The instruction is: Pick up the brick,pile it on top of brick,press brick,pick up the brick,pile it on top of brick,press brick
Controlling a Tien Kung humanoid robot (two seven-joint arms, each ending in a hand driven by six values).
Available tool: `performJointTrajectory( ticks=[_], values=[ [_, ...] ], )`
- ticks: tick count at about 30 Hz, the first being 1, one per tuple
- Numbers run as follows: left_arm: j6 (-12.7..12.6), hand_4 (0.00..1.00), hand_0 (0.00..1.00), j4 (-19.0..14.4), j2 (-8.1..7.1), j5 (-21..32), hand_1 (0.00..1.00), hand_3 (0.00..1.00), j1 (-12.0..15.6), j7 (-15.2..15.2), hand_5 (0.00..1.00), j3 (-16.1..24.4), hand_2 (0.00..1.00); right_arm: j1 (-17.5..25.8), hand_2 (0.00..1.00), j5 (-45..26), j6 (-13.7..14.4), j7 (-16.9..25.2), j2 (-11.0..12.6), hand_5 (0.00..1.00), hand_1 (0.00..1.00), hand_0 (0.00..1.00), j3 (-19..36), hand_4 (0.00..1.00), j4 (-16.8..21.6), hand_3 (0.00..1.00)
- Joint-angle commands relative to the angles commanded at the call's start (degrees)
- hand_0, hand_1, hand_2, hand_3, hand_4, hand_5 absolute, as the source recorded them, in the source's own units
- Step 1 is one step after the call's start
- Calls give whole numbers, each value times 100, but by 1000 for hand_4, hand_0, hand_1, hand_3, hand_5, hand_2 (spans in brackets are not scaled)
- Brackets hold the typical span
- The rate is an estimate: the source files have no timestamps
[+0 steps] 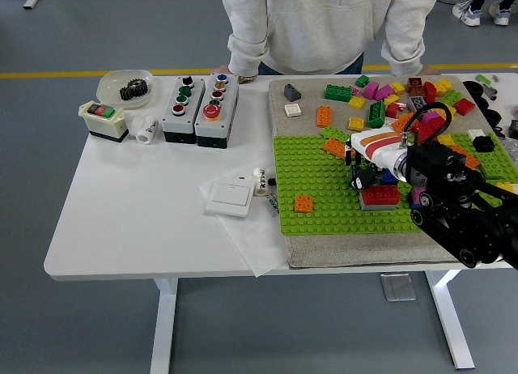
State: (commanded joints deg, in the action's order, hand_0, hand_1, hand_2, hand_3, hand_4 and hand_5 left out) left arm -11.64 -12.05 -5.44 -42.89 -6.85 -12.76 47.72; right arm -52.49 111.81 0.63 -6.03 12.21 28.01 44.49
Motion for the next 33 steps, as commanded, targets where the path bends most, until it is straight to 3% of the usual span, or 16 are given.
performJointTrajectory(
  ticks=[33],
  values=[
    [18, 765, 765, -2, -4, -167, 783, 679, 54, -46, 638, 116, 780, 45, 460, -15, 16, 9, 34, 190, 408, 355, 23, 828, 109, 492]
  ],
)
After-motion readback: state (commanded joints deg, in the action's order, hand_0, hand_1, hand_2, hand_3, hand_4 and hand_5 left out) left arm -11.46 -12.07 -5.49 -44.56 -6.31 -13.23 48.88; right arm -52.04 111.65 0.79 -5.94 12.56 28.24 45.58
